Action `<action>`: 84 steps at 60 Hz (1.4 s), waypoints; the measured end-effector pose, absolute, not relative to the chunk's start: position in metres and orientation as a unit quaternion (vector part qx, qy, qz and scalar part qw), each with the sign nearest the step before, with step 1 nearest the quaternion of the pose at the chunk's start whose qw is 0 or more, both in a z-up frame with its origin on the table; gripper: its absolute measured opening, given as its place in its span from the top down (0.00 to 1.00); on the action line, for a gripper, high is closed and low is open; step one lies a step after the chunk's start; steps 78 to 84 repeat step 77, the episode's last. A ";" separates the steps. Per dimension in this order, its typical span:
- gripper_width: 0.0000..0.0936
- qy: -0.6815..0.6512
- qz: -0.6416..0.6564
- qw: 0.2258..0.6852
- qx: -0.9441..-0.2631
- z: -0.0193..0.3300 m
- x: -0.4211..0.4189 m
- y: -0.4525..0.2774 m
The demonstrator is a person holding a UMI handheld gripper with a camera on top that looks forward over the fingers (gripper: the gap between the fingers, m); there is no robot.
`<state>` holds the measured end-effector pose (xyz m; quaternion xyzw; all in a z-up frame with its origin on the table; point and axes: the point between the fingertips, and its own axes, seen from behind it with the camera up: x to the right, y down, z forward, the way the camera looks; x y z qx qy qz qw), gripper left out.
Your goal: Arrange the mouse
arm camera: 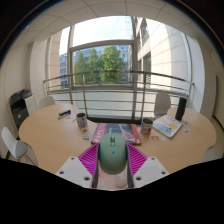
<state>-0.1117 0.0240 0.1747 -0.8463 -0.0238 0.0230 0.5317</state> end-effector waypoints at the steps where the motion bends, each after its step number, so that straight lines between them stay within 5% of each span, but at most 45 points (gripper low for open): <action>1: 0.58 -0.028 0.024 0.522 -0.852 0.165 -0.121 0.023; 11: 0.56 -0.037 0.019 0.451 -0.892 0.038 -0.159 0.020; 22: 0.40 -0.037 0.013 0.416 -0.908 -0.007 -0.168 0.008; 28: 0.08 -0.045 -0.003 0.419 -0.907 0.009 -0.168 -0.004; 53: 0.09 -0.017 -0.042 0.425 -0.904 0.159 -0.174 -0.141; 84: 0.09 -0.013 -0.057 0.423 -0.904 0.177 -0.171 -0.202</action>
